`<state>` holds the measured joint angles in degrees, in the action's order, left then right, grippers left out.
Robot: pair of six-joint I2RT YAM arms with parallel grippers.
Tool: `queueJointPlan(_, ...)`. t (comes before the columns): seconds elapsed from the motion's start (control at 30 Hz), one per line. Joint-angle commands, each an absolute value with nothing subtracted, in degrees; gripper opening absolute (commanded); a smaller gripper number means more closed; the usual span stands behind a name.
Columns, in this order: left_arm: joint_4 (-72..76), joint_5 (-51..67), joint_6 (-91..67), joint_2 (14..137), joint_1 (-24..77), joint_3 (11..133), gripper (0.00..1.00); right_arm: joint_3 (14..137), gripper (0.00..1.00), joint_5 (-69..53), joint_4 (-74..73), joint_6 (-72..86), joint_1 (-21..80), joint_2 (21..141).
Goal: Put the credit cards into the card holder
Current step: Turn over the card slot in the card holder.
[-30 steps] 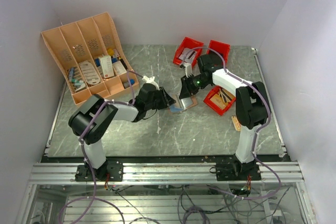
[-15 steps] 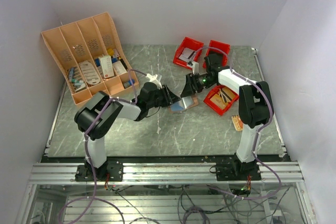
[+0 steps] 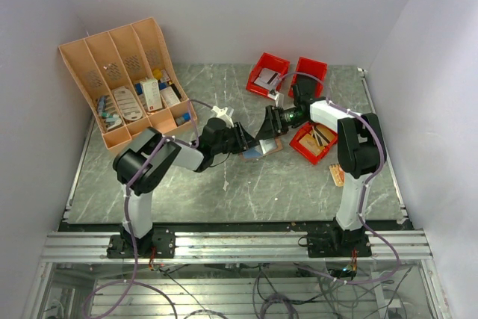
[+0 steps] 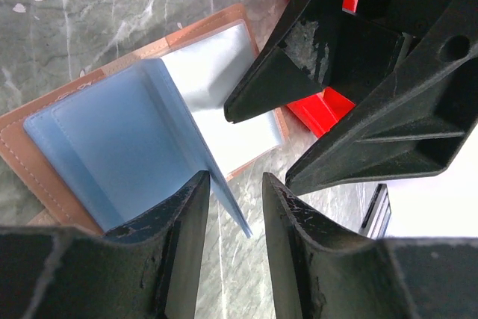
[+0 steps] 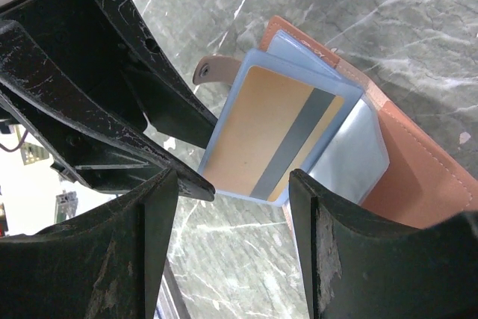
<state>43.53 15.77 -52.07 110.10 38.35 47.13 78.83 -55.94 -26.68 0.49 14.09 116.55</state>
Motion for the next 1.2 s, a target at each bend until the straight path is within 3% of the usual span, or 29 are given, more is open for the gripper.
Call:
queueJointPlan(0.0, 50.0, 19.3, -51.5, 111.2, 39.3, 49.9, 0.46, 78.2, 0.61, -55.1, -24.4, 2.0, 13.7, 117.7)
queueJointPlan(0.93, 66.8, 23.2, -56.9, 117.5, 39.9, 49.1, 0.56, 75.9, 0.60, -60.4, -19.7, 8.1, 9.7, 118.8)
queueJointPlan(1.17, 64.8, 21.9, -56.6, 118.0, 39.5, 48.1, 0.55, 75.8, 0.53, -61.7, -19.6, 8.4, 9.5, 119.8)
